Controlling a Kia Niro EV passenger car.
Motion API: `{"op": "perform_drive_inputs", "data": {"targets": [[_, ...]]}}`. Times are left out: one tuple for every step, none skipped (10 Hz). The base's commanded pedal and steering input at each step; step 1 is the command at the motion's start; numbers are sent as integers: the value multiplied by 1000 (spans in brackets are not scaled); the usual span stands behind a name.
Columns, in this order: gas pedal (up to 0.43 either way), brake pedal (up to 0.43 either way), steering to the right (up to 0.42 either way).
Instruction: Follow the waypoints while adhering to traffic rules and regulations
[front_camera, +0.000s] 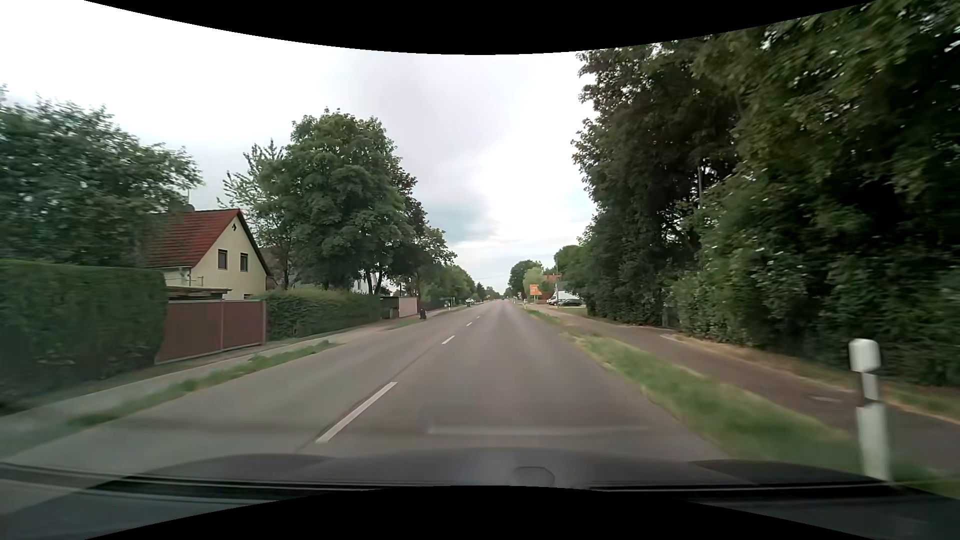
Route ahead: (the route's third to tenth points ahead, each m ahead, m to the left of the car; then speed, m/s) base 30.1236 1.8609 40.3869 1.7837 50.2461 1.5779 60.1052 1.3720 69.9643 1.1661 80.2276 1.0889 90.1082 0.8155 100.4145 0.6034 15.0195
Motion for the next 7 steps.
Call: {"op": "perform_drive_inputs", "data": {"targets": [[169,0,1],[169,0,1],[169,0,1],[169,0,1],[169,0,1],[169,0,1],[169,0,1]]}}
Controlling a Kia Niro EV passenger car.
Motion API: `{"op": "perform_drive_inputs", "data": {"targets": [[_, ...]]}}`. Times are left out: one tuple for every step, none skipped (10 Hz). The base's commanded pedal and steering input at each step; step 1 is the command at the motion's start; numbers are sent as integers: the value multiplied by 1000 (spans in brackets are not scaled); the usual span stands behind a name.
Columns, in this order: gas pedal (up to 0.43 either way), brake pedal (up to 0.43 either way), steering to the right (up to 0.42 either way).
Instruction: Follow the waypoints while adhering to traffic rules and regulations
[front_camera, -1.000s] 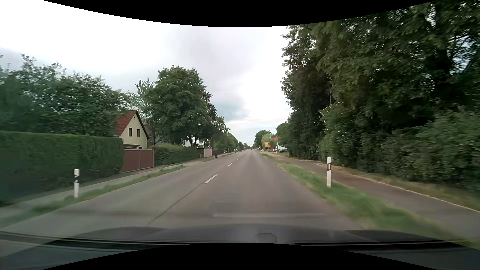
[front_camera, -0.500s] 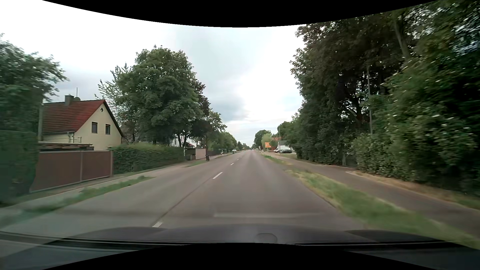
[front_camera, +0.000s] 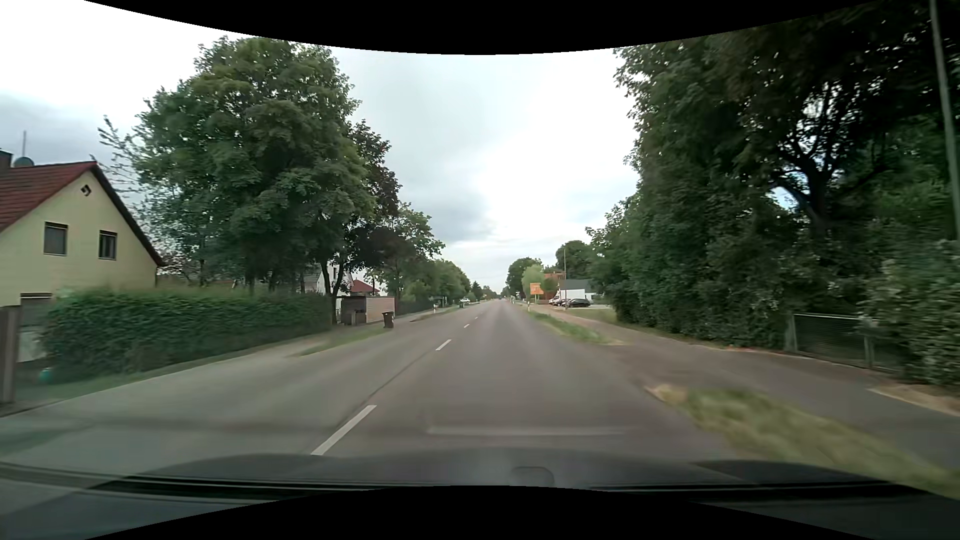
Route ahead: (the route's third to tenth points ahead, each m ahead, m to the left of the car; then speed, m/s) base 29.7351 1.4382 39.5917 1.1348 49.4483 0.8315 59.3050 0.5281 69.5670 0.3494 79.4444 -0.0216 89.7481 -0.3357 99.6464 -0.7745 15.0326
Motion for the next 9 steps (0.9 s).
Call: {"op": "perform_drive_inputs", "data": {"targets": [[169,0,3],[169,0,3],[169,0,2],[169,0,2],[169,0,2],[169,0,3],[169,0,2],[169,0,2],[169,0,2]]}}
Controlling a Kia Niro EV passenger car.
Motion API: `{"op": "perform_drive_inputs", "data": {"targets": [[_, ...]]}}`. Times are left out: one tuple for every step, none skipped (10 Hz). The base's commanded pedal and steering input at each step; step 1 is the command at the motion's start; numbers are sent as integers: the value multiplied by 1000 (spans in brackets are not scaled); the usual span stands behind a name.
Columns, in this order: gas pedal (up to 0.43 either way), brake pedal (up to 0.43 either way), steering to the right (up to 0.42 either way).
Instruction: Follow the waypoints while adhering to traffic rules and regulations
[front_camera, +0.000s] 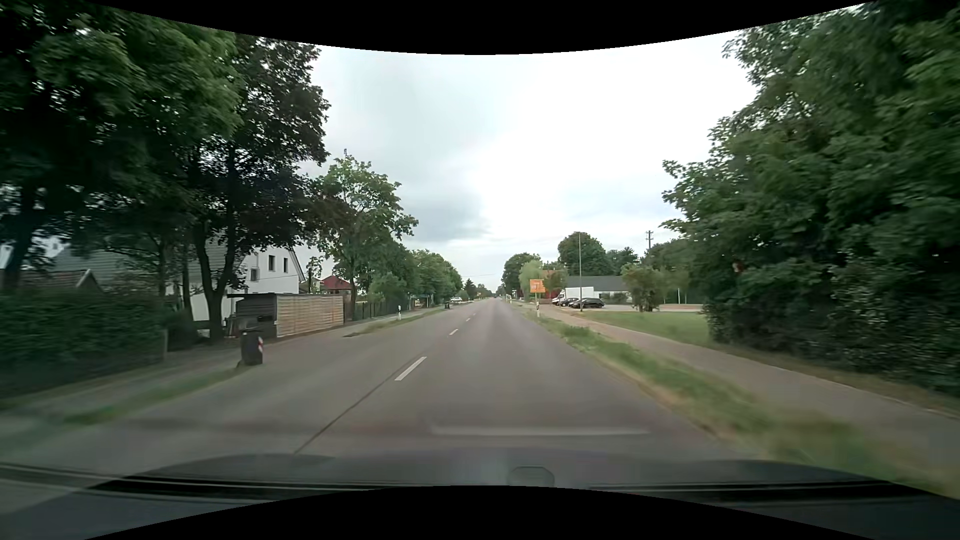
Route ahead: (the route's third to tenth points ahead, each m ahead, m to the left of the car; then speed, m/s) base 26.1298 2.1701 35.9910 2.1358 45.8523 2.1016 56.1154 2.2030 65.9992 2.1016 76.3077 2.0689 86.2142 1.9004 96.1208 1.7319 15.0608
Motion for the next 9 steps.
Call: {"op": "perform_drive_inputs", "data": {"targets": [[169,0,2],[169,0,2],[169,0,2],[169,0,0],[169,0,-1],[169,0,-1],[169,0,-1],[169,0,-1],[169,0,-1]]}}
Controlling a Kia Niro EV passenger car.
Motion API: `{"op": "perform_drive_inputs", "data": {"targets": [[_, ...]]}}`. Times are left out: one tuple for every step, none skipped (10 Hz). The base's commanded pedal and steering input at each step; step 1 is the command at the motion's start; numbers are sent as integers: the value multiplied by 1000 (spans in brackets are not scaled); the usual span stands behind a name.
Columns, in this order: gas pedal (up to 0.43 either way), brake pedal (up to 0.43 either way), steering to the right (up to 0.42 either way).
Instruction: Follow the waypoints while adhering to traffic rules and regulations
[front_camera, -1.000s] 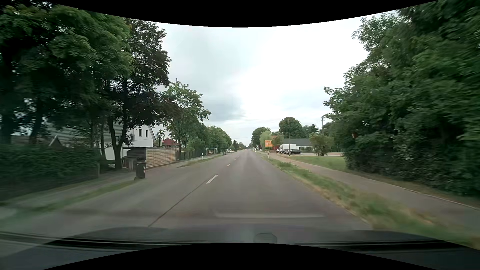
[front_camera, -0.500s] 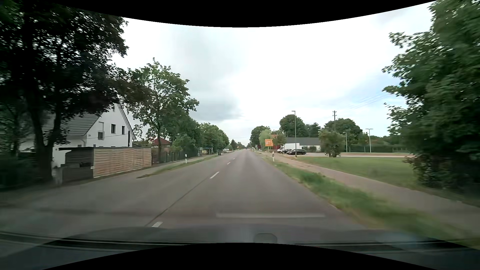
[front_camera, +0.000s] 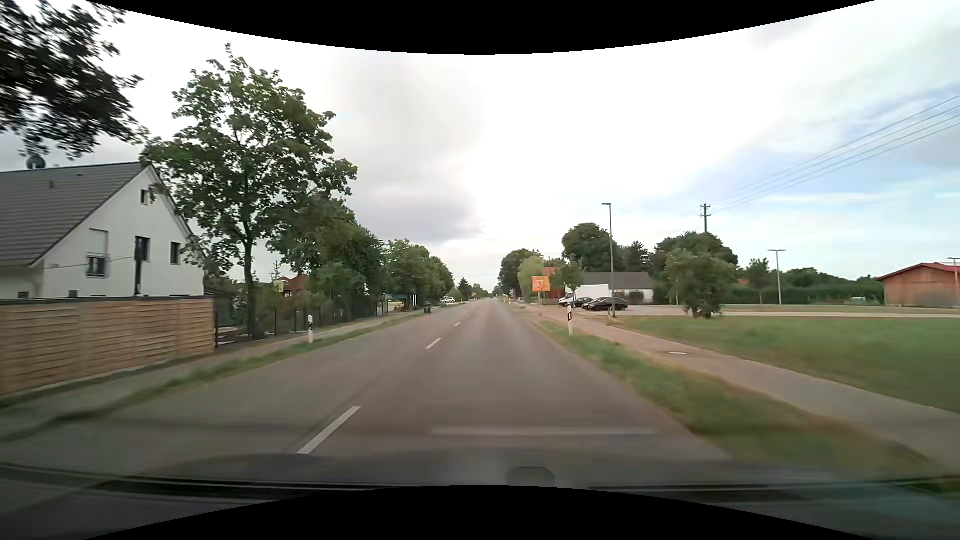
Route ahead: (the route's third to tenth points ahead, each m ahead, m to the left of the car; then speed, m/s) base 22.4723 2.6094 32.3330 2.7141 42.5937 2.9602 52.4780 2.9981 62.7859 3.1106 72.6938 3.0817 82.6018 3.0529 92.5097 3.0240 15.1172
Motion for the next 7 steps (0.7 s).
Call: {"op": "perform_drive_inputs", "data": {"targets": [[169,0,-1],[169,0,-1],[169,0,-1],[169,0,-3],[169,0,-4],[169,0,-3],[169,0,-4]]}}
